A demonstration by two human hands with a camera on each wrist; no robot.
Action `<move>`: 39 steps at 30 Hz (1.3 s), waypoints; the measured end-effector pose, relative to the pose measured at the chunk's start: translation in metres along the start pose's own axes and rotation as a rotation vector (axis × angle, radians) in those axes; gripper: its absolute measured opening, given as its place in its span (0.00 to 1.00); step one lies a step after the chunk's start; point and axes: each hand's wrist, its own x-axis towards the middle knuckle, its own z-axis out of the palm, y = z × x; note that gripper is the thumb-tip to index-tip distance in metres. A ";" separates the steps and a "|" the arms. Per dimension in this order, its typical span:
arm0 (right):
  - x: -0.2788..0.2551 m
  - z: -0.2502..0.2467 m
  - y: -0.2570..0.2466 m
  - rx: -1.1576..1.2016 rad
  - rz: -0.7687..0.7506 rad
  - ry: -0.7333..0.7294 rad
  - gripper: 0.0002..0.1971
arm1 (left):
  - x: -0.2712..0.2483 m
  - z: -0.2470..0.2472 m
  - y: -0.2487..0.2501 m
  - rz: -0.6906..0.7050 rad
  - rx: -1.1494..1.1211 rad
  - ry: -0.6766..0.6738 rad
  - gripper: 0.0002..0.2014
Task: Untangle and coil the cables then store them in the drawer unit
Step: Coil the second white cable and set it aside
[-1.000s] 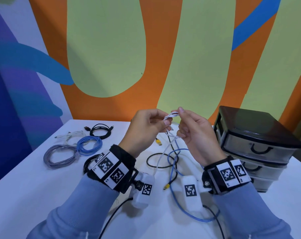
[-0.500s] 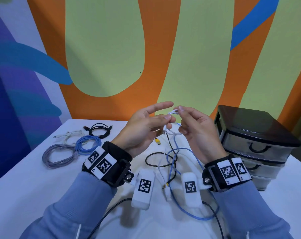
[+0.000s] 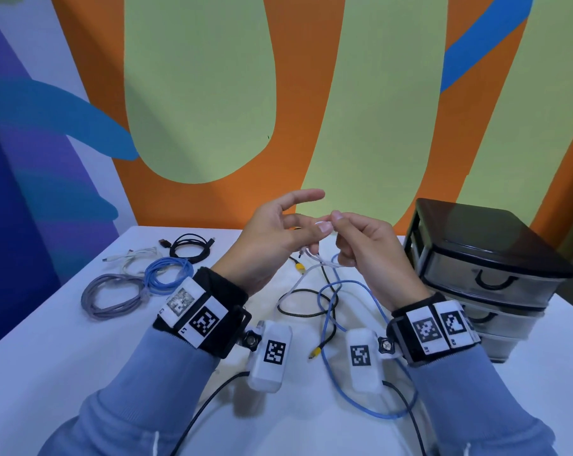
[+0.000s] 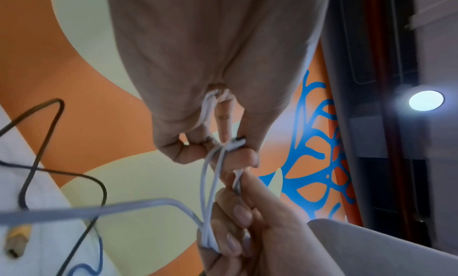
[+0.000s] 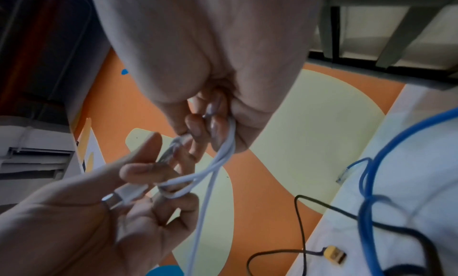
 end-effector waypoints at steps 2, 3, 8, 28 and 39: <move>-0.001 0.000 -0.002 0.001 0.035 -0.005 0.19 | 0.001 -0.002 0.002 0.014 0.027 0.018 0.25; -0.002 0.000 -0.004 0.025 0.065 -0.028 0.20 | 0.001 -0.003 0.003 0.014 -0.002 0.020 0.24; -0.002 0.004 -0.008 0.312 0.209 -0.117 0.21 | 0.003 -0.004 0.006 0.015 -0.239 -0.003 0.22; -0.004 0.000 0.010 -0.191 -0.108 -0.068 0.05 | 0.001 -0.011 0.003 0.066 0.461 0.164 0.18; 0.005 -0.007 0.016 -0.318 -0.092 0.150 0.12 | -0.005 -0.019 0.002 -0.217 0.437 -0.121 0.13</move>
